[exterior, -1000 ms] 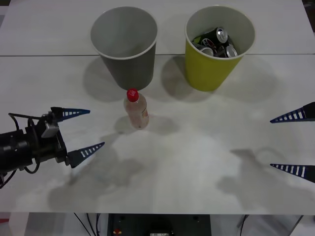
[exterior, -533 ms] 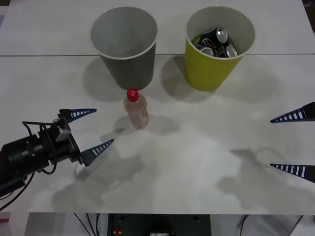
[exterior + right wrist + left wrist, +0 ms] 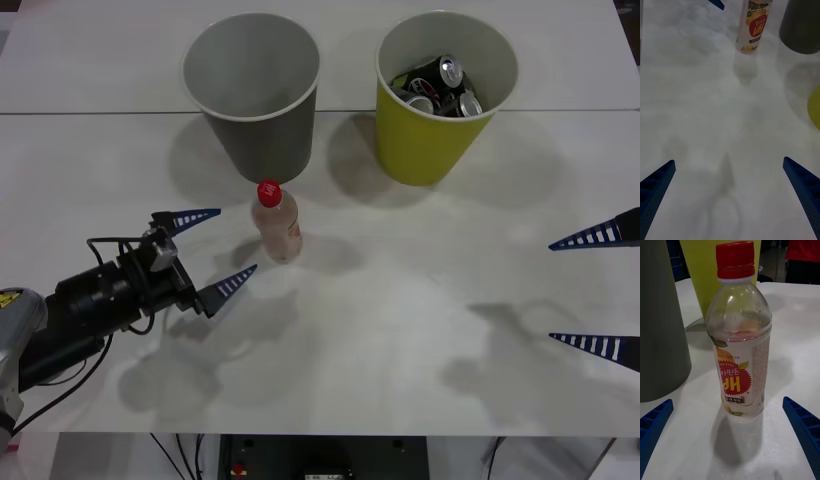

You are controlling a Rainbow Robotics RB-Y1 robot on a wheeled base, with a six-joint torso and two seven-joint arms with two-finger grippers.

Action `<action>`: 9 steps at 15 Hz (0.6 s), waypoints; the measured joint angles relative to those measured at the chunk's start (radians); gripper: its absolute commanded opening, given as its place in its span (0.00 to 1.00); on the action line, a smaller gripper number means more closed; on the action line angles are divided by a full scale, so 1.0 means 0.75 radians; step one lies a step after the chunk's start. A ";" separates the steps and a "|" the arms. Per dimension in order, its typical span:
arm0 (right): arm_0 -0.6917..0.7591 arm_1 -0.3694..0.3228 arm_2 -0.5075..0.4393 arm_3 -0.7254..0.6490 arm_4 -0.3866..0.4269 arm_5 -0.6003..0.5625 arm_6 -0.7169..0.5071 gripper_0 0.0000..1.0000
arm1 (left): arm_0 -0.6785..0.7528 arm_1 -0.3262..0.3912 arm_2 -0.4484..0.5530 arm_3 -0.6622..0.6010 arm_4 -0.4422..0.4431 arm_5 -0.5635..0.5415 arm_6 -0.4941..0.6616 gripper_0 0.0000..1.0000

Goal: Put the can into the green bin and the plastic bottle into the gray bin

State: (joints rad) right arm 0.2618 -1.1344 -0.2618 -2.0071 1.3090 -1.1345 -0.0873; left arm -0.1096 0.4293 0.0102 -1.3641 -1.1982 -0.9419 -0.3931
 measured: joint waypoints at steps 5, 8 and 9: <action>0.000 0.000 0.000 0.000 0.000 0.000 0.000 1.00 | -0.029 -0.083 -0.006 0.015 0.010 0.008 -0.011 1.00; 0.000 0.000 0.000 0.000 0.000 0.000 0.000 1.00 | -0.044 -0.111 -0.022 0.015 -0.005 0.020 -0.014 1.00; 0.000 0.000 0.000 0.000 0.000 0.000 0.000 1.00 | -0.051 -0.119 -0.031 0.015 -0.015 0.027 -0.013 1.00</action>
State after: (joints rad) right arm 0.2618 -1.1344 -0.2618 -2.0071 1.3090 -1.1345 -0.0873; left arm -0.1479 0.3398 -0.0130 -1.3527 -1.2096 -0.9216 -0.4029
